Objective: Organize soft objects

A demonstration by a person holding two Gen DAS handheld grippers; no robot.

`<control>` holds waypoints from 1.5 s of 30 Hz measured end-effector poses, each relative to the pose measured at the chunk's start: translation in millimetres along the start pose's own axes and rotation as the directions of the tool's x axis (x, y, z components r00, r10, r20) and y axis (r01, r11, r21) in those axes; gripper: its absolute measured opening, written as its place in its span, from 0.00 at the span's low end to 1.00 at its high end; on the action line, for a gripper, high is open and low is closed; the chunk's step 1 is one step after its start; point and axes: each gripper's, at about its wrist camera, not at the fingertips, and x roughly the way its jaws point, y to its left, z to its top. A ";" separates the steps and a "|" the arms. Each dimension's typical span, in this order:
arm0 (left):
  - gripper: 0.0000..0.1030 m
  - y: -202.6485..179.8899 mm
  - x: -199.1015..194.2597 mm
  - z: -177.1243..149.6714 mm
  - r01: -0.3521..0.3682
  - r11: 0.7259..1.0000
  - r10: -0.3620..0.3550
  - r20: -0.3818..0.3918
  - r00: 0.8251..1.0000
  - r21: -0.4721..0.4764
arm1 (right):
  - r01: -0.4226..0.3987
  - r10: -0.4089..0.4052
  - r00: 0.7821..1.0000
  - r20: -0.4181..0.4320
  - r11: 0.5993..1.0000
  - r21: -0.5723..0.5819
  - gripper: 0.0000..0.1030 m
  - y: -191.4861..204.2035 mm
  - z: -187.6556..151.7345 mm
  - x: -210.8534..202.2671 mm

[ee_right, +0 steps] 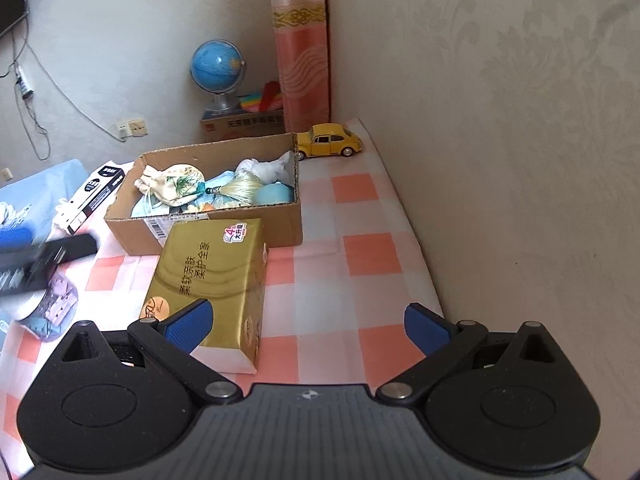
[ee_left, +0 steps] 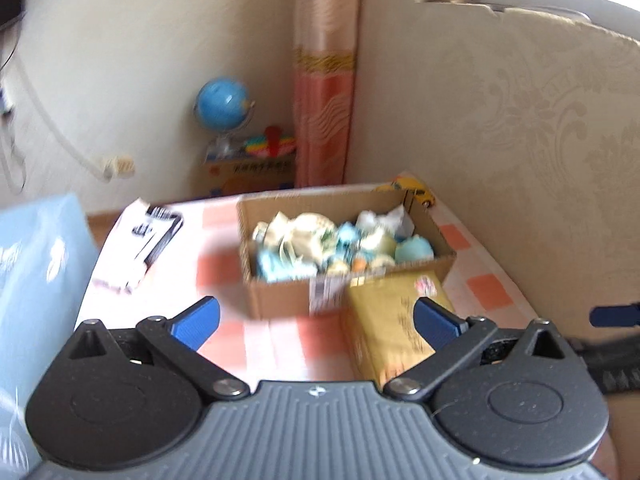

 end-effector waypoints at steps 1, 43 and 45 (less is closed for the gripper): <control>1.00 1.6 -7.5 -2.0 -0.013 1.000 0.013 -0.008 1.000 -0.018 | 0.008 -0.008 1.000 0.004 1.000 -0.001 1.00 3.2 1.9 -2.1; 1.00 -20.6 -51.2 -2.7 -0.101 0.995 0.102 -0.042 0.994 0.029 | 0.021 -0.018 0.996 0.084 0.999 -0.032 1.00 22.4 5.8 -43.1; 1.00 -21.1 -51.5 -2.6 -0.101 0.994 0.102 -0.040 0.994 0.029 | 0.021 -0.018 0.996 0.085 0.999 -0.032 1.00 21.9 6.1 -43.4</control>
